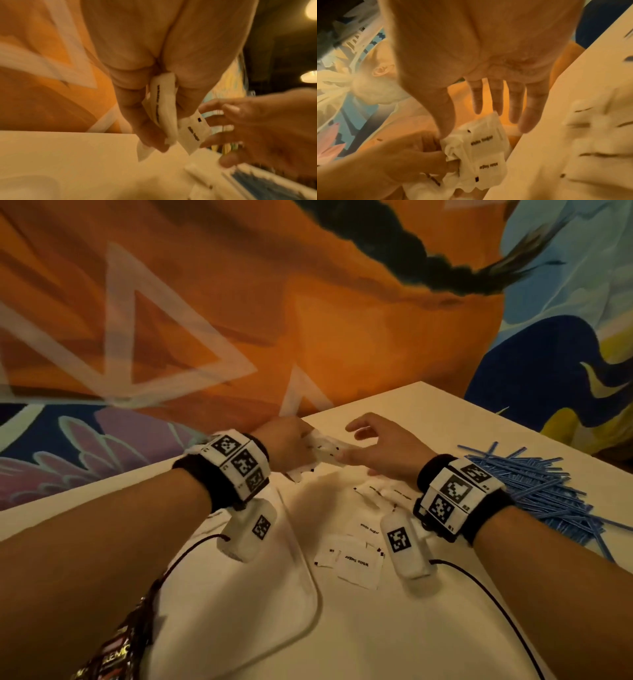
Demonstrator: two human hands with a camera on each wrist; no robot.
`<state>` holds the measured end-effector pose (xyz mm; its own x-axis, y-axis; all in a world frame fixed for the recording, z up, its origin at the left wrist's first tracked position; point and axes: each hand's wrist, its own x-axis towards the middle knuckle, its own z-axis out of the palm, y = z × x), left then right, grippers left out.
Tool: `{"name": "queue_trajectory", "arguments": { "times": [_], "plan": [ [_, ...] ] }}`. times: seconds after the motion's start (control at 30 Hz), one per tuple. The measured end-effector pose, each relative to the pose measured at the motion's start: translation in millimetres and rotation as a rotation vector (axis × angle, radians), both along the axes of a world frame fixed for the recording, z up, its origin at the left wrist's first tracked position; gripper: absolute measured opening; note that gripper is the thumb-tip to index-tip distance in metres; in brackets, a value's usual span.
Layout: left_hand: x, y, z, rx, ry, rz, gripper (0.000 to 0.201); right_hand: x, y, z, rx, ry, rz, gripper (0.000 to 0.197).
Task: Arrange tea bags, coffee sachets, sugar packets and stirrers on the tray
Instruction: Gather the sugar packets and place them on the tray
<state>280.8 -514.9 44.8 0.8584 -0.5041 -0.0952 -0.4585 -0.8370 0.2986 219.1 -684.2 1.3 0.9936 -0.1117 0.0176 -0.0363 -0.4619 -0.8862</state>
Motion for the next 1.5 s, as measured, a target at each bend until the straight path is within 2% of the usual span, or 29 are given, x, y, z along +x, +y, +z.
{"name": "queue_trajectory", "arguments": {
  "times": [0.07, 0.17, 0.3, 0.4, 0.57, 0.63, 0.7, 0.77, 0.9, 1.0, 1.13, 1.23, 1.3, 1.4, 1.47, 1.5],
  "plan": [
    [-6, 21, 13, -0.070, 0.045, 0.019, 0.008, 1, 22, 9, 0.122, 0.000, 0.098, 0.058],
    [-17, 57, 24, -0.317, 0.210, 0.073, 0.017, 3, 61, 20, 0.285, -0.011, 0.216, 0.045],
    [-45, 107, 31, -0.660, 0.343, 0.059, 0.021, 7, 108, 33, 0.195, -0.206, 0.281, 0.027],
    [-62, 142, 28, -0.855, 0.425, 0.098, 0.026, 6, 139, 42, 0.133, -0.282, 0.351, 0.025],
    [-74, 191, 13, -1.092, 0.424, 0.200, 0.028, 9, 181, 42, 0.029, -0.319, 0.446, 0.028],
    [-76, 209, 9, -1.172, 0.407, 0.241, 0.026, 10, 195, 38, 0.105, -0.245, 0.514, 0.028],
    [-78, 222, 7, -1.253, 0.407, 0.266, 0.024, 9, 209, 36, 0.285, -0.131, 0.574, 0.016],
    [-78, 231, 6, -1.323, 0.419, 0.282, 0.023, 10, 220, 36, 0.403, -0.114, 0.595, 0.009],
    [-73, 239, 11, -1.380, 0.386, 0.289, 0.023, 21, 232, 38, 0.440, -0.212, 0.551, 0.012],
    [-66, 250, 13, -1.433, 0.262, 0.386, 0.023, 26, 233, 38, 0.450, -0.286, 0.463, 0.015],
    [-58, 254, 6, -1.527, 0.147, 0.519, 0.029, 22, 236, 41, 0.604, -0.334, 0.396, 0.022],
    [-62, 234, -2, -1.517, 0.254, 0.510, 0.027, 17, 243, 39, 0.636, -0.355, 0.417, 0.020],
    [-64, 221, -6, -1.541, 0.367, 0.480, 0.029, 19, 249, 32, 0.546, -0.429, 0.352, 0.018],
    [-67, 215, -10, -1.780, 0.586, 0.427, 0.033, 24, 256, 17, 0.341, -0.516, 0.194, 0.014],
    [-68, 213, -11, -1.844, 0.590, 0.411, 0.035, 26, 259, 10, 0.275, -0.520, 0.125, 0.018],
    [-67, 211, -11, -1.815, 0.526, 0.434, 0.035, 27, 260, 9, 0.273, -0.511, 0.118, 0.021]
  ]
}}
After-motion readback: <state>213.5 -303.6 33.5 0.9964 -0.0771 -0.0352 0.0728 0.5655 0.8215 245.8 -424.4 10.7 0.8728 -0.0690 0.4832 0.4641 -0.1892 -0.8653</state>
